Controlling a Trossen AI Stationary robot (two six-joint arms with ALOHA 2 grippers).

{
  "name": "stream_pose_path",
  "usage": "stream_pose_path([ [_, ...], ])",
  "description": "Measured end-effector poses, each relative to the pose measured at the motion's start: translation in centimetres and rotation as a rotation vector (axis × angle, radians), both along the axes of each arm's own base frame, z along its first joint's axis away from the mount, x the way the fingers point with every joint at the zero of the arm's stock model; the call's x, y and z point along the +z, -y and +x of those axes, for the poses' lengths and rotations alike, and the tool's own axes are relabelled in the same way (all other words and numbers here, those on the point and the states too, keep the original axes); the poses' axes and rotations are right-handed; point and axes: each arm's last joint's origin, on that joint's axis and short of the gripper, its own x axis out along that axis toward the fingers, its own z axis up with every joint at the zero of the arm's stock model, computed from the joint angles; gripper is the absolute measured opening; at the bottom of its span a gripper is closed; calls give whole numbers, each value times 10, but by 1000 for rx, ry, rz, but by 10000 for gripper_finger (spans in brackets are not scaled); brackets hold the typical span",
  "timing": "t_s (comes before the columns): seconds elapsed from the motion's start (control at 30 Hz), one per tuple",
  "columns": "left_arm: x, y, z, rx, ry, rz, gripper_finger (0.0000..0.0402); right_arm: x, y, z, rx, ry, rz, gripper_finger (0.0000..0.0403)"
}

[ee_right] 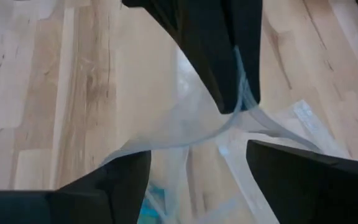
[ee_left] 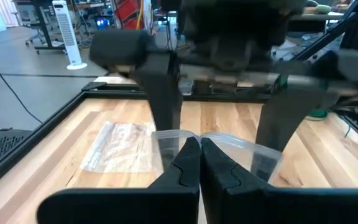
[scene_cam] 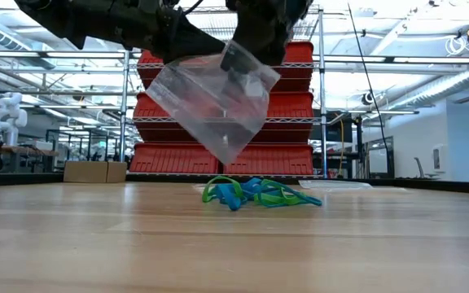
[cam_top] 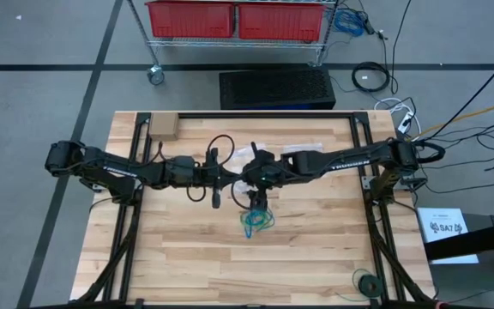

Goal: Sort rubber bands
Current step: Open the top left transparent zip bag, then put the green rubber band in the transparent zip bag

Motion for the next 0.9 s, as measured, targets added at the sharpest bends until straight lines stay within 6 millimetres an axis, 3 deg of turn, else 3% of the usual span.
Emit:
stream_pose_path([
  [0.67, -3, -3, 0, 10, -34, 4, 0, 77, 1, -19, 68, -101, -56, 258],
  [0.8, -7, -8, -2, 21, -84, 18, 0, 74, -5, -25, 130, -167, 65, 253],
  [0.9, -9, -13, -4, 42, -117, 18, 0, 59, -14, -26, 184, -217, 156, 239],
])
